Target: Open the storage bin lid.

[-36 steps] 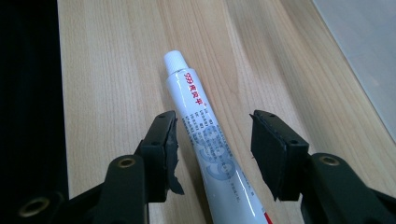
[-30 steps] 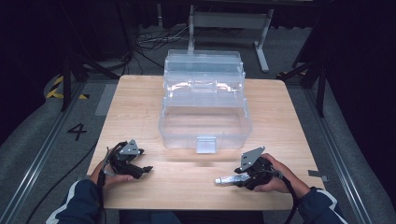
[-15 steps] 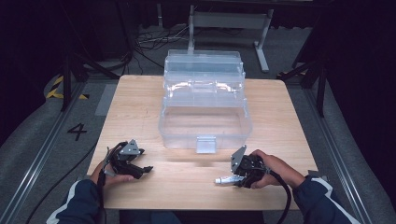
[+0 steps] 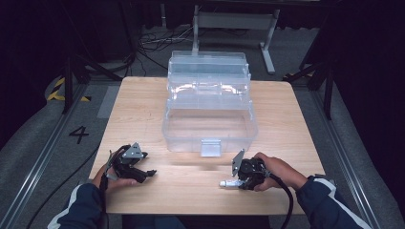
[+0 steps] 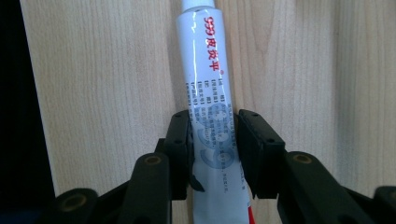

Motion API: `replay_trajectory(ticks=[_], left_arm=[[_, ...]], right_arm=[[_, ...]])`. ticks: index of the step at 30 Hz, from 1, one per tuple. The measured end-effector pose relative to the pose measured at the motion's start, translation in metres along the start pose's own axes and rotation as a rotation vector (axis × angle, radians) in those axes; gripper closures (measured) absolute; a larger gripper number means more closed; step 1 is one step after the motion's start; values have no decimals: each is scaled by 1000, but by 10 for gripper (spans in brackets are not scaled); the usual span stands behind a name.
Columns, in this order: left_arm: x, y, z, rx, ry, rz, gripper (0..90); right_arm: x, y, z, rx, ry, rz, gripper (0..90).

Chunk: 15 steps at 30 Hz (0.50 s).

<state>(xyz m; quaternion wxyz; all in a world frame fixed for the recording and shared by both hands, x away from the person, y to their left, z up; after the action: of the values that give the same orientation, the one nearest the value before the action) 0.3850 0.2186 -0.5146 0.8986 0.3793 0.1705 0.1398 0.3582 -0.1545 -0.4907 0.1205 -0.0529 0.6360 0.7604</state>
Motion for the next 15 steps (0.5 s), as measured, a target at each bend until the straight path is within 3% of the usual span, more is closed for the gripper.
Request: replay_trajectory(ticks=[8,15], left_arm=[[0,0,0,-6,-1,0,206],[0,0,0,-8,0,1,202]], right_arm=[[1,0,1,4,8,2,702],[-5,7,-4,-31,-35,-7,705]])
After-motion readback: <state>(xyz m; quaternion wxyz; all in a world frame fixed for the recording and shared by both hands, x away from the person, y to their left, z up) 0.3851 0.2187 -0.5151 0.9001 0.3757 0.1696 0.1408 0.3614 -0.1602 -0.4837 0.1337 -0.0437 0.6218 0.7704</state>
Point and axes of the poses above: each handheld gripper's, and its own axes: y roughly backward along the jaws, z roughly out of its top, x roughly to its left, the point moved 5 cm from there along -y, roughly forward along the jaws, and after that the axes turned 14 degrees about -z, right-handed, at the moved point
